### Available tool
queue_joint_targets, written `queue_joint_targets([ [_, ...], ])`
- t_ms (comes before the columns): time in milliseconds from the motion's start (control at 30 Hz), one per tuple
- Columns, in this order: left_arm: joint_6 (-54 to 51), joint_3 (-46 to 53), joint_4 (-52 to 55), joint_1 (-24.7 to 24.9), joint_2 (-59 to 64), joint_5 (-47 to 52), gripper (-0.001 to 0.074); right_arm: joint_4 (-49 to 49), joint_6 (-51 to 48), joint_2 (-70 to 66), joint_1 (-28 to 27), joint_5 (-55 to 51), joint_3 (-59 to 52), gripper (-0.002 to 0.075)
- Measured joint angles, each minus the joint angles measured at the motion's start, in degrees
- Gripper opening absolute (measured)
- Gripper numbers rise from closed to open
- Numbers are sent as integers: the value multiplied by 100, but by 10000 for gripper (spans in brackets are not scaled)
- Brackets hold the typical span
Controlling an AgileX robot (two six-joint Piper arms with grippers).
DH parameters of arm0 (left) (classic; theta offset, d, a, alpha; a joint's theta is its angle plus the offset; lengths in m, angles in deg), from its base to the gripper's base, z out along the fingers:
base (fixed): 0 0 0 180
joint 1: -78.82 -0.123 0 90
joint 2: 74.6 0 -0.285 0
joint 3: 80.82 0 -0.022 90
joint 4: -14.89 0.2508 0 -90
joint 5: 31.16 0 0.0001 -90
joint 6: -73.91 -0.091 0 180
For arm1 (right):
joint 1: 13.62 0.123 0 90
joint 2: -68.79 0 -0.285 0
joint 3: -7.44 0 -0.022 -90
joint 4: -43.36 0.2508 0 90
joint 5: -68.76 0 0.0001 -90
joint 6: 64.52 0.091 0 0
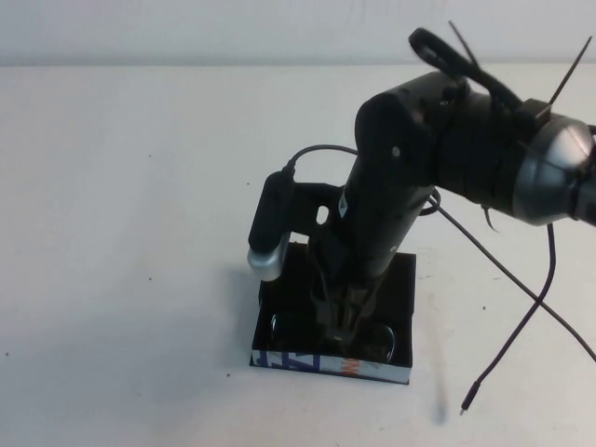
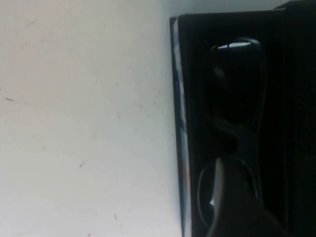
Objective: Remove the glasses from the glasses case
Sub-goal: Pick up the glasses from the glasses case
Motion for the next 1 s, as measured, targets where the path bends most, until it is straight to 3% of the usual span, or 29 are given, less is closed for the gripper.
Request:
queue_joint_targets([
  [233,0,0,0,0,0,0,-5,-31,121,-372,0,39,0,290],
  [833,0,0,0,0,0,0,-5,-144,155,-932,0,357,24,279],
  [1000,0,0,0,0,0,0,-5,-144,155,-932,0,369,35,206],
])
